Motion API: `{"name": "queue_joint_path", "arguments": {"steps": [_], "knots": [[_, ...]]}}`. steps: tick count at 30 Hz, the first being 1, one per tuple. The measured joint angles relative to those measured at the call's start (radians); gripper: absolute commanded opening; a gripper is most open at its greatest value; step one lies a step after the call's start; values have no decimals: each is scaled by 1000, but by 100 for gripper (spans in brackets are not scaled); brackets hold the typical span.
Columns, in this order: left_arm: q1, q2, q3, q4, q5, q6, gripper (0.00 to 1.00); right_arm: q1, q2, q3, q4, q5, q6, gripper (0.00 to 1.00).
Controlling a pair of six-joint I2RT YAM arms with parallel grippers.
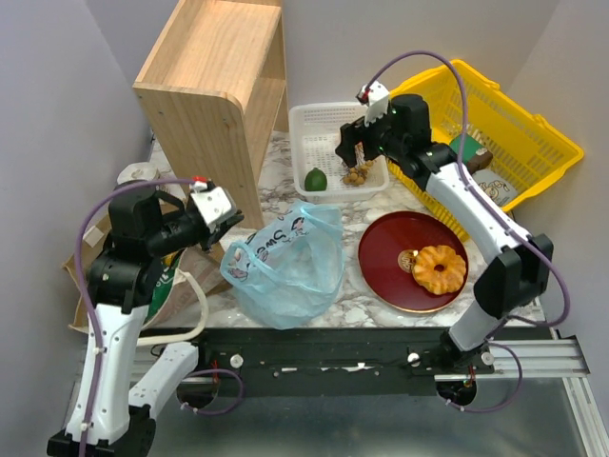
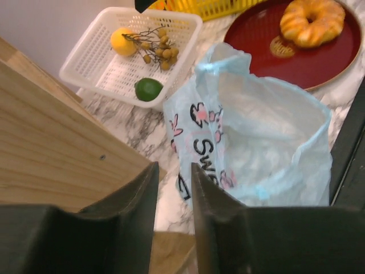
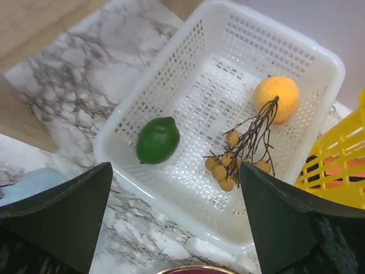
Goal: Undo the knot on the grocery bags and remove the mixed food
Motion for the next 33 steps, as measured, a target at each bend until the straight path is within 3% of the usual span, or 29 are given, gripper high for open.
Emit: {"name": "queue_joint_path", "arguments": {"steps": [4,10,16,26,33], "knots": [[-21,80,-2,82,13,-32,0,0,-97,-62,21,-11,11,99],[-171,203,-57,247,-45,-76,0,0,-153,-166,37,-1,11,100],[-283,310,-124,416,-229,-96,0,-2,-211,-260,35,2,2,100],[-252,409,-211,659,-547,-64,0,-14,-352,-356,50,2,-33,99],[-216,477,-199,746,-609,-77,0,-27,-369,-400,50,1,-34,100]]}}
